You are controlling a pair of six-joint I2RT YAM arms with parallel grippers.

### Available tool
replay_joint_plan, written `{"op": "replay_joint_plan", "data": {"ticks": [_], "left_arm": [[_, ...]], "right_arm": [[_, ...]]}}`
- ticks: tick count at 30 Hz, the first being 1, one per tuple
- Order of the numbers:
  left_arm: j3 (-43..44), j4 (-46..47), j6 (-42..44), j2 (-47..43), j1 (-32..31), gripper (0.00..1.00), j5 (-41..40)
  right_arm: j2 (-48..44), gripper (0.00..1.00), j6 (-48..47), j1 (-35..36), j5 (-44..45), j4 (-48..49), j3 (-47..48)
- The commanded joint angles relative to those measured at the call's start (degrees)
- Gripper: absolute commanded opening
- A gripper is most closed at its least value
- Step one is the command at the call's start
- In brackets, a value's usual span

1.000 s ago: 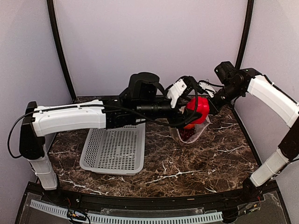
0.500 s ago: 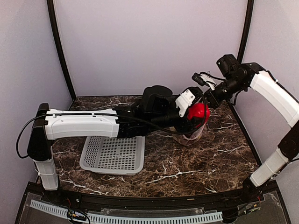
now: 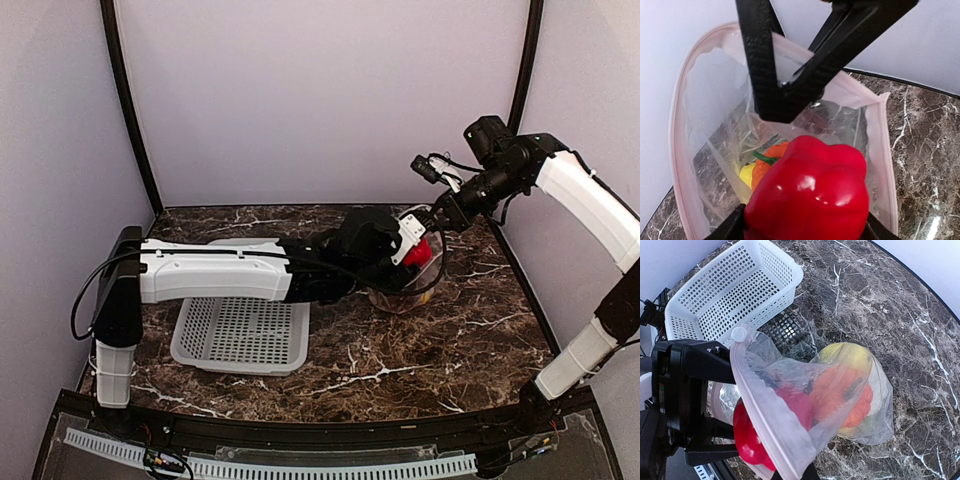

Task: Place the food in the zip-top bag and seal the zipper
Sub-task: Place the fake vegetable in the zipper food storage bag.

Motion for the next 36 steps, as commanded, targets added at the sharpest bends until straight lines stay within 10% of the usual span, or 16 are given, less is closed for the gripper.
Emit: {"op": "replay_joint_plan", "data": {"ticks": [1, 13, 24, 32, 36], "left_arm": [[2.5, -4.5, -0.2, 0.5, 0.1, 0.39, -7.2], [8.3, -12.3, -1.7, 1.7, 0.1, 0.85, -16.1], [2.5, 0.2, 8.9, -7.0, -3.6, 0.93, -4.8], [-19.0, 14.5, 11.0, -25.6, -5.1, 0.91, -5.2], [-27.2, 7.1, 12.8, -32.8, -3.0, 0.84, 2.4]], "right_arm": [[-0.5, 0.0, 0.6, 0.3, -2.2, 0.8, 1.4], [0.8, 0.0, 0.9, 0.3, -3.3, 0.8, 2.2], [2.2, 0.0, 0.7, 0.3, -2.3, 0.5, 2.7], [1.2, 0.0, -0.2, 0.2, -1.9, 0.2, 2.2], [0.1, 0.0, -1.2, 0.3, -2.7, -0.1, 1.5]]}}
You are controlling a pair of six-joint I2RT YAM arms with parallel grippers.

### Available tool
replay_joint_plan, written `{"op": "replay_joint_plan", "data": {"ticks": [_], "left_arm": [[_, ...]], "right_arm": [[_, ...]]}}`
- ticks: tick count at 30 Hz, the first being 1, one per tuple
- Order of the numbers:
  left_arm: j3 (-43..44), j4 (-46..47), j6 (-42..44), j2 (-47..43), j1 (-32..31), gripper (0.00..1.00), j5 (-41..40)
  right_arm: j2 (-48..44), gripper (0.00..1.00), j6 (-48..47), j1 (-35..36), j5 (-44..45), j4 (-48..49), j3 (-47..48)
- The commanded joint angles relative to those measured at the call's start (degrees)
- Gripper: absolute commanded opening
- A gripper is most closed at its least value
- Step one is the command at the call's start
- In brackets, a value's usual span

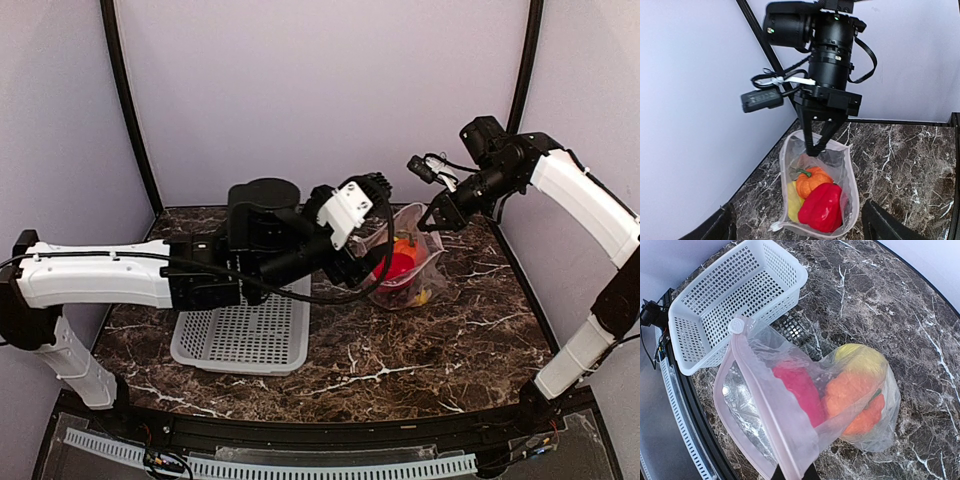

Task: Place the food in the zip-top bag and seal the zipper
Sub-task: Place the fake vegetable in the zipper food storage bag, then pass from the left arm to the right

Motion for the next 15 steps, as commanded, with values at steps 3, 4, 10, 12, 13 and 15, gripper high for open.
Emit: {"op": "replay_joint_plan", "data": {"ticks": [3, 4, 10, 12, 13, 15], "left_arm": [[-13.3, -5.1, -0.2, -10.7, 5.2, 0.77, 9.9], [-17.0, -4.8, -0.7, -12.9, 7.4, 0.76, 11.6], [-29.4, 3.6, -1.7, -19.1, 14.5, 0.73, 23.4], [-29.1, 3.6, -0.1, -17.4, 14.7, 0.73, 24.0], [-28.2, 3.4, 0.3, -15.4, 14.8, 0.73, 24.2], [-26.9, 4.8, 1.1, -12.1, 14.8, 0.72, 27.1]], "right_arm": [[-2.8, 0.0, -2.6, 0.3, -1.5, -0.4, -0.2], [-3.1, 0.0, -3.1, 0.3, -2.1, -0.4, -0.6], [-5.0, 0.0, -5.6, 0.3, -8.1, -1.3, -3.0], [-5.0, 0.0, -6.0, 0.4, -8.4, -1.8, -3.2], [-5.1, 0.0, -6.2, 0.4, -8.4, -2.0, -3.2], [-5.0, 0.0, -6.4, 0.4, -8.6, -2.4, -3.2]]}}
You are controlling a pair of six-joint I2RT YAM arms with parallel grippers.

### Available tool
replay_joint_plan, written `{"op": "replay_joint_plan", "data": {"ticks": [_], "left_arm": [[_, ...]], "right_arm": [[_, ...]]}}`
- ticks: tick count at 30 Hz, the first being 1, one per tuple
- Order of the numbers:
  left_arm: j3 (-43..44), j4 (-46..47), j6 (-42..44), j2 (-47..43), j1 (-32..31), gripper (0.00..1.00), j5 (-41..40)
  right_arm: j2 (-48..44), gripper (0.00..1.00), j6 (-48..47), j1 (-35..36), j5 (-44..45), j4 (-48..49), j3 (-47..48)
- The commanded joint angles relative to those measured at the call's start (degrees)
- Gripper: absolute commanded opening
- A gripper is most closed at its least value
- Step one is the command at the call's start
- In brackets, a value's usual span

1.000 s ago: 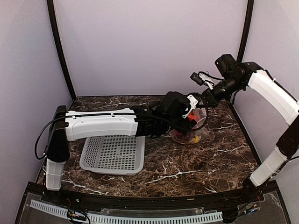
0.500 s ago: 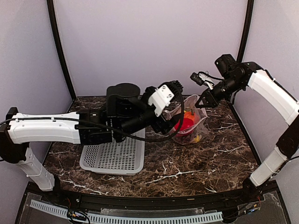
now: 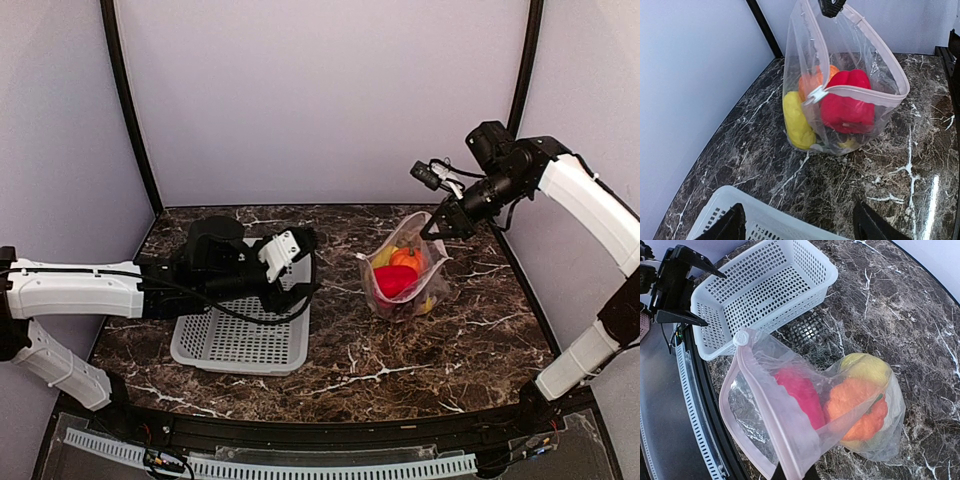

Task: Place the food in the zip-top bag and seal the zipper
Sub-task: Pass from the left arm to the right

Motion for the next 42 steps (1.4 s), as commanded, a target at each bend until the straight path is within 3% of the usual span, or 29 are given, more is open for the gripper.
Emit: {"op": "replay_joint_plan", "data": {"ticks": [1, 7, 12, 21, 29, 34, 37, 42], "left_arm": [[2.5, 5.4, 2.2, 4.8, -0.1, 0.71, 8.7], [7.6, 9.5, 3.3, 13.3, 0.7, 0.62, 12.0], [10.1, 12.7, 1.8, 17.8, 4.2, 0.6, 16.2], [15.7, 13.6, 3.9, 24.2, 4.4, 0.57, 21.5], [19.3, 13.1, 6.4, 27.8, 4.4, 0.24, 21.6], [17.9, 14.3, 5.6, 26.5, 4.4, 0.14, 21.5], [16.8, 15.1, 2.9, 24.6, 4.5, 0.02, 20.2], [18.8, 9.4, -2.6, 20.3, 4.4, 0.01, 17.4]], "right_arm": [[-1.8, 0.0, -1.5, 0.5, -3.7, -0.1, -0.4], [-2.2, 0.0, -2.3, 0.7, -4.5, -0.9, -1.4], [-2.4, 0.0, -2.6, 0.8, -4.7, -1.4, -2.1], [-0.9, 0.0, -2.6, 1.0, -4.6, -2.0, -0.7], [0.3, 0.0, -2.2, 1.0, -4.3, -2.5, 0.9], [0.0, 0.0, -1.8, 1.0, -2.9, -2.4, 1.6], [0.2, 0.11, -0.5, 1.0, -0.9, -2.4, 2.5], [0.6, 0.27, -1.7, 1.0, 0.9, -6.0, 8.3]]}}
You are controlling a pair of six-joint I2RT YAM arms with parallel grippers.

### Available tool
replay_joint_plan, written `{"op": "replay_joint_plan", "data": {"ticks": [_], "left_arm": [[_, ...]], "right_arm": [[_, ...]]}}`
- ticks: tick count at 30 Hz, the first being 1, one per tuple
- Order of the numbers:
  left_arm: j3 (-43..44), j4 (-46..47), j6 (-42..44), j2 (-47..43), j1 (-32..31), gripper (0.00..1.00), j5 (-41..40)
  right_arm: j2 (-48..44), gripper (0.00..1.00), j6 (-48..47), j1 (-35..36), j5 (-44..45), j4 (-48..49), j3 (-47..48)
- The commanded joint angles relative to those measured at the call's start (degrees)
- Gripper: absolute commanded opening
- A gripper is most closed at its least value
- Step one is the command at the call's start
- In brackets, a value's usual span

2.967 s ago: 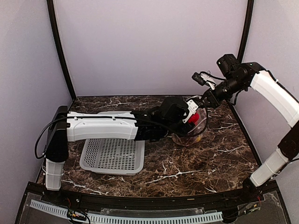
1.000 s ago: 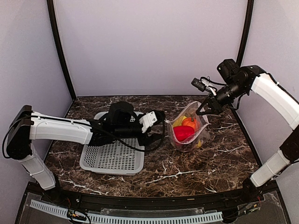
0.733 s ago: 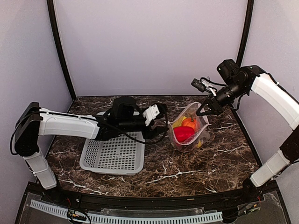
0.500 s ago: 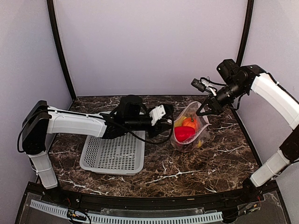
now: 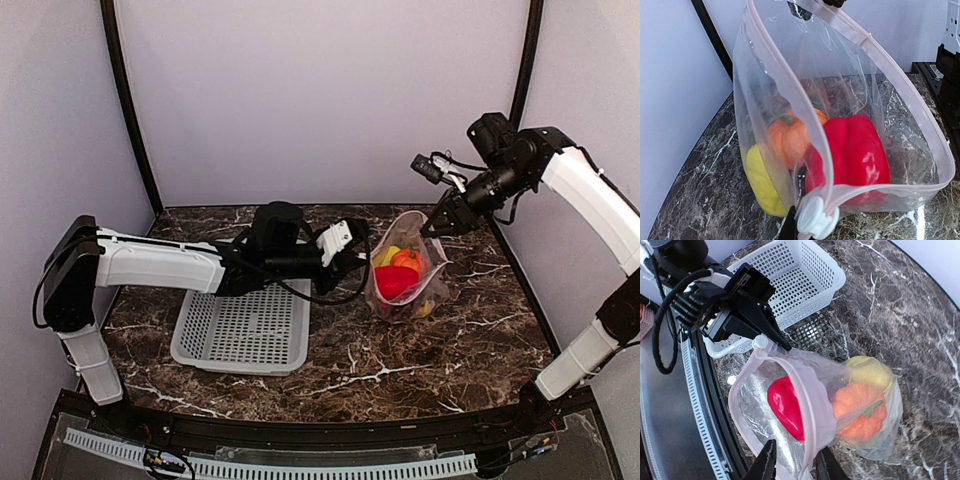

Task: Place the food in the zip-top bag and seal the zipper
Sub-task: Pass from the left arm to the right, then pass from the right arm to the left

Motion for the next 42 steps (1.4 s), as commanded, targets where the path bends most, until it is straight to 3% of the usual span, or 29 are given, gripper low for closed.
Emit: {"op": "replay_joint_plan", "data": {"ticks": [1, 5, 10, 13, 18, 23, 34, 40, 42], "left_arm": [[1.8, -4.7, -6.8, -6.8, -0.1, 0.01, -2.4], [5.6, -10.2, -12.5, -9.4, -0.1, 0.01, -5.5], [12.8, -17.8, -25.5, -8.0, -0.7, 0.01, -7.5], [17.3, -23.7, -26.7, -6.6, -2.2, 0.01, -9.3], [19.8, -28.0, -28.0, -5.5, -3.2, 0.01, -11.6], [22.6, -30.7, -26.9, -4.4, -3.2, 0.01, -11.4], [24.7, -33.5, -26.5, -2.4, -3.1, 0.01, -14.7], [24.4, -33.3, -25.8, -2.8, -3.1, 0.01, -14.7], [23.9, -33.2, -25.3, -3.2, -3.0, 0.01, -14.7]], "right_arm": [[-0.5, 0.29, -0.8, 0.4, 2.1, -1.1, 5.7], [-1.6, 0.31, -2.0, 0.4, 1.8, -0.7, 10.2], [-2.4, 0.3, -3.4, 1.2, -7.2, -1.5, 14.5], [-3.2, 0.3, -5.5, 2.8, -11.8, -2.8, 13.0], [-4.4, 0.34, -9.8, 5.8, -10.2, -5.3, 5.6], [-5.9, 0.44, -7.6, 8.0, -6.0, -1.3, -3.0], [-6.3, 0.46, -6.7, 10.3, -6.2, 5.5, -10.9], [-3.2, 0.34, -2.8, 10.9, 0.9, 11.7, -12.1], [-2.0, 0.16, -2.7, 10.9, 2.1, 11.8, -11.1]]}}
